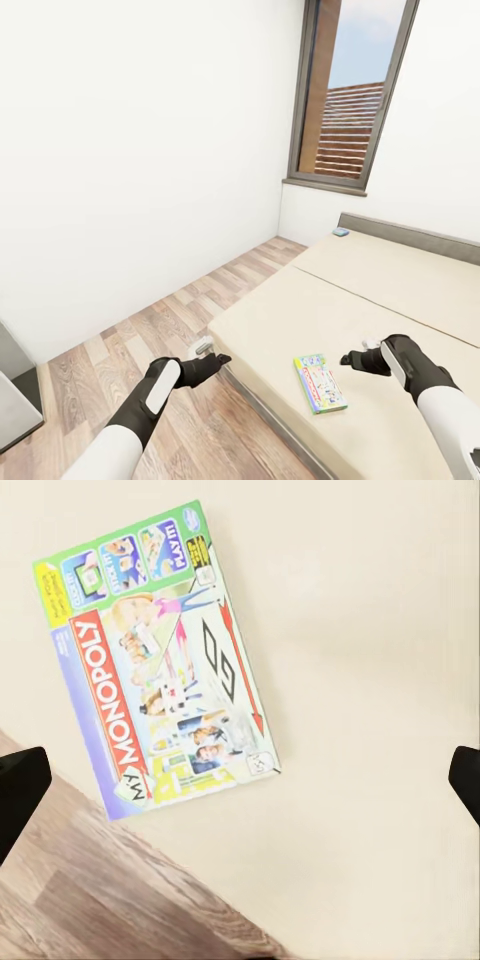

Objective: Put all the toys in the child's room - the three board games (two on the bed and one on the table), the two jigsaw puzzles on the table, and the tennis ball on the table - inside the toy box on the table in the child's room.

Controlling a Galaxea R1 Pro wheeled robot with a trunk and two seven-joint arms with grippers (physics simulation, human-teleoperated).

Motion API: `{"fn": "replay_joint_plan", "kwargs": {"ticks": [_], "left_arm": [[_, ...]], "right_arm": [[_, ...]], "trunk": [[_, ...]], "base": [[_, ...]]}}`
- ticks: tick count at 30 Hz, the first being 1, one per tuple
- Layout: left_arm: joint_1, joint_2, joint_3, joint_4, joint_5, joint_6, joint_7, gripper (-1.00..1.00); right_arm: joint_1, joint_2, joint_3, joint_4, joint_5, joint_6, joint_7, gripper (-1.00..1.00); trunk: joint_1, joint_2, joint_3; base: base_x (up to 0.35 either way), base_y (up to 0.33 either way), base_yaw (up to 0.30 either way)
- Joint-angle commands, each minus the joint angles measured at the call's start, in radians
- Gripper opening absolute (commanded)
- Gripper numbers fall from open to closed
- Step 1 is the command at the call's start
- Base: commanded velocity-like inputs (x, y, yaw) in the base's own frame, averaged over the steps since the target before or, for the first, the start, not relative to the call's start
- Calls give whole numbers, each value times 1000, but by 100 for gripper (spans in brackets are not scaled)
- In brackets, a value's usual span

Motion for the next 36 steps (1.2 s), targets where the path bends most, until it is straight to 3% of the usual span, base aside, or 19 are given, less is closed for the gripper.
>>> {"fn": "replay_joint_plan", "kwargs": {"ticks": [1,8,29,36], "left_arm": [[0,0,-2,-5,13,7,3,100],[0,1,-5,-14,41,17,8,100],[0,6,-7,-20,67,43,7,100],[0,9,0,-20,70,69,3,100]], "right_arm": [[-3,-5,-3,1,-6,6,-3,100],[-11,-22,-14,4,-7,7,-6,100],[-19,-36,-34,-1,-9,12,-3,100],[-19,-37,-35,-1,-9,12,27,100]], "trunk": [[0,-1,-2],[0,-1,-4],[80,-148,-71],[107,-197,-93]], "base": [[0,0,0],[0,0,0],[0,0,0],[0,0,0]]}}
